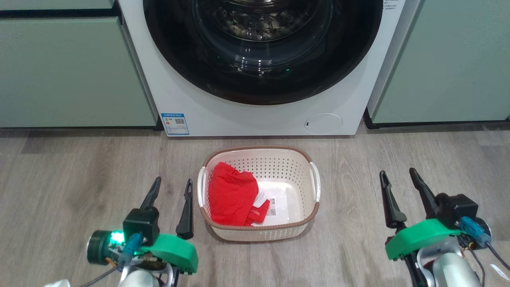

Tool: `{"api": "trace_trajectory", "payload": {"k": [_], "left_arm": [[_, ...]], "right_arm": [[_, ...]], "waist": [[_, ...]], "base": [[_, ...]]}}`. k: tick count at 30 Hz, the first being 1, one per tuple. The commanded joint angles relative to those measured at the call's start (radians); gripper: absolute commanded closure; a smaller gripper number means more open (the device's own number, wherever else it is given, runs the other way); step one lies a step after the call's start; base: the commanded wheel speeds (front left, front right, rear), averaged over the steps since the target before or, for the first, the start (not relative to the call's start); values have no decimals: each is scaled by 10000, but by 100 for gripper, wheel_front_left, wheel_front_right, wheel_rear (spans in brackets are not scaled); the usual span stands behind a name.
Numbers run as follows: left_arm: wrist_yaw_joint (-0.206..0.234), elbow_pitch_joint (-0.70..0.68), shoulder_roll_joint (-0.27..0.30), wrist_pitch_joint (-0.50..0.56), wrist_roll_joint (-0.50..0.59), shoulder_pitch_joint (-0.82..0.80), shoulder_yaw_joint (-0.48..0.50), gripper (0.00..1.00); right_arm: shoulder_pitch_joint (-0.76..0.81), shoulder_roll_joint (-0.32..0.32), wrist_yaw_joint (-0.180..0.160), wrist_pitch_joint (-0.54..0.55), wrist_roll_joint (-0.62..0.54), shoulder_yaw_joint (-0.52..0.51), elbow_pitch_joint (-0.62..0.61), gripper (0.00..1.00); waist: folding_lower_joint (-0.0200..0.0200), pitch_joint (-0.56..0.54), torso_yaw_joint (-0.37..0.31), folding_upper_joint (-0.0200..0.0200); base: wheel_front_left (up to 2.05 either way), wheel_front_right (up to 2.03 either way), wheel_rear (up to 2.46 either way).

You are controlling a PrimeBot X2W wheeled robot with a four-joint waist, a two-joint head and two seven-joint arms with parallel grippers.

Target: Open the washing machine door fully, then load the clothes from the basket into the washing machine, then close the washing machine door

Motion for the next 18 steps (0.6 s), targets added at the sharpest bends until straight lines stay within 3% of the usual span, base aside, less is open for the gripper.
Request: {"api": "trace_trajectory", "payload": {"k": [1, 12, 18], "left_arm": [[89, -271, 93, -126, -97, -401, 406, 0], [55, -110, 93, -126, -253, -394, 468, 0], [-212, -22, 93, -126, -560, -377, 512, 0]], "right_arm": [[-532, -145, 0, -134, 39, 269, -270, 0], [-558, -145, 0, -134, 25, 258, -330, 0], [-550, -145, 0, -134, 214, 341, -328, 0]], "waist": [[0, -14, -2, 0], [0, -32, -26, 0], [0, -44, -29, 0]], "base": [[0, 0, 0], [0, 0, 0], [0, 0, 0]]}}
